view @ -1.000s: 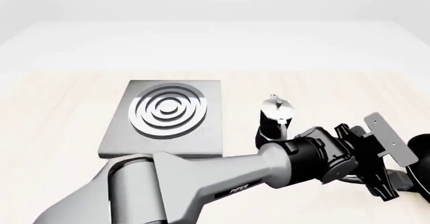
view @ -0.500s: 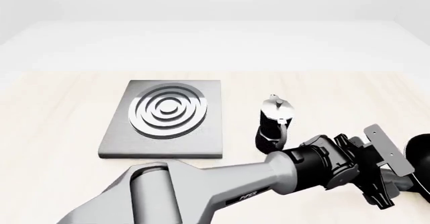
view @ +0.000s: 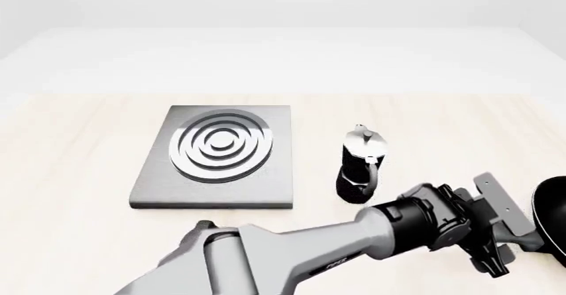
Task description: Put the frying pan on the stove.
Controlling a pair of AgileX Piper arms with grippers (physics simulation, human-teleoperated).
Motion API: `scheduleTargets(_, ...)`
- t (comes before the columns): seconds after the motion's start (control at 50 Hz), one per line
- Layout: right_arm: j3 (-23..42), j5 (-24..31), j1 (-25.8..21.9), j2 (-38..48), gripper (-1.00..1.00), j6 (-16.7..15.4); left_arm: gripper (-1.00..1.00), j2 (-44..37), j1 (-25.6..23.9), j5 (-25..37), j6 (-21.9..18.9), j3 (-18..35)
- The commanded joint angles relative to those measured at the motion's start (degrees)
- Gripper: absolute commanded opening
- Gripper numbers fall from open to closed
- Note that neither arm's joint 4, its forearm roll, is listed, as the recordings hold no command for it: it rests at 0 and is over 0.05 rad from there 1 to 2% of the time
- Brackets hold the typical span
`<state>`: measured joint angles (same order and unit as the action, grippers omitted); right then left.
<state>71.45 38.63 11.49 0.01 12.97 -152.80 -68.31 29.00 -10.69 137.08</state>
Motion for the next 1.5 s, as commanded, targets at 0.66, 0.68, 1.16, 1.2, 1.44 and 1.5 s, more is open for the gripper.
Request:
scheduleTargets(0.66,2.0,1.4,-0.7,0.0,1.00,-0.2,-1.00,2.0,0.1,-1.3,0.2,-3.2)
scheduleTargets(0.68,2.0,1.4,-0.7,0.0,1.00,-0.2,-1.00,2.7,0.0,-2.0,0.3,-4.3)
scheduleTargets(1.16,8.2,7.5,-1.5,0.0,1.00,-0.8,-1.00,2.3,4.2,1.4,-1.6,2.4)
scheduleTargets(1.2,8.4,7.7,-1.5,0.0,1.00,-0.8,-1.00,1.4,4.8,2.9,-1.9,5.0)
scheduleTargets(1.44,8.2,7.4,-1.6,0.0,1.00,-0.8,-1.00,-6.9,8.9,12.9,-4.1,24.9)
scheduleTargets(1.5,8.0,7.3,-1.6,0.0,1.00,-0.8,-1.00,-6.2,9.3,12.7,-4.3,25.1)
